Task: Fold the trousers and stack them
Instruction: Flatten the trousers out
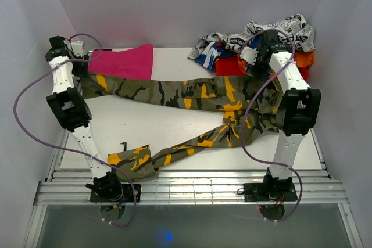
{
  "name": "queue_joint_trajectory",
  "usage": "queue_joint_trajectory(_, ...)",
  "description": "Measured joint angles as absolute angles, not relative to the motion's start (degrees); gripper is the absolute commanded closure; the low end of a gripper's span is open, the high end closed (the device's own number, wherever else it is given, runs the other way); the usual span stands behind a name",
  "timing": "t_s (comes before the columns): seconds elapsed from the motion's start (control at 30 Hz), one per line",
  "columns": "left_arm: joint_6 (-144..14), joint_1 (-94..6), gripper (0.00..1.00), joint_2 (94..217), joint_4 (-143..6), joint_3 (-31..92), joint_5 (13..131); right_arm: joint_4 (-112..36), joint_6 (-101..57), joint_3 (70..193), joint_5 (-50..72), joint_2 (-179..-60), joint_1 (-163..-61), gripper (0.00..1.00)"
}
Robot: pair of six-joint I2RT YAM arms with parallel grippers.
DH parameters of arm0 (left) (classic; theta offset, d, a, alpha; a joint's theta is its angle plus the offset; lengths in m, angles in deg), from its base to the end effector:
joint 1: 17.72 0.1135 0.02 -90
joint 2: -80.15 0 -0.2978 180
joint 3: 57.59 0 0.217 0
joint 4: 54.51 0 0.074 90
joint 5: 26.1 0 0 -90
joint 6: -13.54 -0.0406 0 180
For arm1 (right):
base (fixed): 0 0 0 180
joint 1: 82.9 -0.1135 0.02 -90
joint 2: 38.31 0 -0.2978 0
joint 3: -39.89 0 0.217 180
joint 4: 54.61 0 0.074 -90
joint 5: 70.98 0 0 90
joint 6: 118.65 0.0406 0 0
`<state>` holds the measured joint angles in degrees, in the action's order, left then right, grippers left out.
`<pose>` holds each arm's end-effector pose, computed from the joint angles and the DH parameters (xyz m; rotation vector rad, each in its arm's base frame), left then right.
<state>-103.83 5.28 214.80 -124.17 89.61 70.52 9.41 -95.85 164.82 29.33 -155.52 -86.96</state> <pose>0.4650 0.1923 0.2765 0.1417 2.5646 0.1882 0.4338 0.0235 0.3127 -1.4923 2.2070 -0.6270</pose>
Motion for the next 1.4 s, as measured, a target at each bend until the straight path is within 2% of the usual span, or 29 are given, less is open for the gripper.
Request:
queue_joint_trajectory(0.13, -102.81, 5.72, 0.16, 210.58, -121.20, 83.23, 68.55, 10.02, -95.17, 160.58, 30.51, -150.53, -86.11, 0.06)
queue_joint_trajectory(0.23, -102.96, 6.53, 0.19, 204.02, -120.28, 74.34, 69.31, 11.68, -95.06, 154.77, 30.18, -143.39, -84.77, 0.19)
queue_joint_trajectory(0.27, -102.96, 6.92, 0.24, 201.42, -120.02, 71.15, 69.95, 11.77, -94.87, 152.47, 29.92, -140.79, -84.10, 0.25)
queue_joint_trajectory(0.3, -102.96, 7.32, 0.27, 198.78, -119.84, 68.17, 70.73, 12.36, -94.91, 150.20, 29.59, -138.21, -83.44, 0.36)
queue_joint_trajectory(0.33, -103.13, 7.62, 0.31, 196.31, -119.75, 65.59, 71.54, 12.80, -95.00, 147.82, 29.35, -135.61, -82.67, 0.40)
queue_joint_trajectory(0.37, -103.13, 7.82, 0.39, 194.45, -119.80, 63.74, 72.35, 13.10, -94.82, 145.81, 29.22, -133.81, -82.06, 0.44)
queue_joint_trajectory(0.5, -101.82, 8.78, 0.48, 190.80, -119.27, 60.13, 76.90, 14.11, -93.34, 140.15, 29.00, -131.74, -80.03, 0.53)
queue_joint_trajectory(0.77, -92.75, 8.56, 0.52, 203.56, -115.91, 65.59, 86.91, 13.87, -85.71, 140.54, 27.43, -141.86, -79.59, 0.61)
queue_joint_trajectory(0.93, -89.52, 8.41, 0.55, 211.28, -115.60, 69.05, 86.97, 11.13, -82.74, 137.94, 28.74, -142.71, -79.09, 0.65)
queue_joint_trajectory(1.4, -97.93, 13.78, 0.59, 210.73, -120.65, 65.44, 78.76, 5.58, -81.51, 129.20, 32.15, -145.38, -70.68, 0.69)
